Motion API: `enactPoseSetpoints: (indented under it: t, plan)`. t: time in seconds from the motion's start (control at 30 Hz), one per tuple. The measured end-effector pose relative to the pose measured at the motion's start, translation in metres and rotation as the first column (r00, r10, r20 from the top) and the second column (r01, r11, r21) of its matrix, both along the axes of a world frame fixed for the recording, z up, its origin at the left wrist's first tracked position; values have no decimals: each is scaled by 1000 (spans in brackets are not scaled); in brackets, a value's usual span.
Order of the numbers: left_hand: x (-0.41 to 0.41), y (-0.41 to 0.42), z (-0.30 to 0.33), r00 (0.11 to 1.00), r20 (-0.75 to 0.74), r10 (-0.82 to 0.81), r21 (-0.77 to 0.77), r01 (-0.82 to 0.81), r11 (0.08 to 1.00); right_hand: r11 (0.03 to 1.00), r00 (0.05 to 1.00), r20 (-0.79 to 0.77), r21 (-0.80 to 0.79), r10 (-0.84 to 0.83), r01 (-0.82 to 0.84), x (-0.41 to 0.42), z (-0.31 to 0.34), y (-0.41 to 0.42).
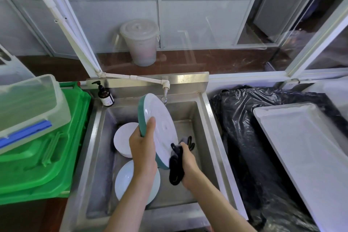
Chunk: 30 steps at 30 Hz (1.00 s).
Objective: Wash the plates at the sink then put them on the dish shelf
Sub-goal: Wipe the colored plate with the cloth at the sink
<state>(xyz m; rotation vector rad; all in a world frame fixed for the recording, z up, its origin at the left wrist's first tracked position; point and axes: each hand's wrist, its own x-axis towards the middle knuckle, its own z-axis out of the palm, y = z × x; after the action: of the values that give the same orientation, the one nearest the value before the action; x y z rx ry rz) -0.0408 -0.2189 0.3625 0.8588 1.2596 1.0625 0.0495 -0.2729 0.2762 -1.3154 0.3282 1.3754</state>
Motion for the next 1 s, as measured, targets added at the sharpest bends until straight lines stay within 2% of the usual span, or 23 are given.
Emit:
enactPoseSetpoints:
  t: [0.07, 0.2, 0.33, 0.43, 0.53, 0.67, 0.77, 0.87, 1.0]
  plan:
    - [0, -1, -2, 999, -40, -16, 57, 18, 998, 995, 989, 112, 12, 96, -98, -15, 6, -1]
    - [-6, 1, -6, 994, -95, -60, 113, 70, 991, 971, 931, 323, 103, 171, -214, -42, 11, -7]
    - [-14, 4, -9, 994, -100, -51, 93, 60, 994, 917, 774, 594, 145, 219, -371, -55, 20, -5]
    - [-20, -1, -15, 996, -33, -82, 9, 82, 997, 865, 633, 719, 92, 286, -494, -51, 33, 13]
    - [-22, -6, -13, 996, 18, -83, -32, 83, 996, 841, 579, 753, 62, 314, -537, -29, 42, 37]
    - [-26, -5, -12, 990, -23, -143, -36, 142, 989, 882, 598, 728, -20, 336, -471, -7, 29, 63]
    - [-30, -4, -14, 991, -43, -124, -40, 122, 992, 890, 626, 687, -69, 369, -450, -10, 15, 65]
    - [-34, 1, -16, 995, -49, -85, -18, 84, 996, 872, 604, 727, 14, 327, -489, -31, 30, 50]
    - [-42, 11, -14, 989, -15, -144, 27, 145, 989, 853, 629, 738, 146, 244, -501, -36, 34, 52]
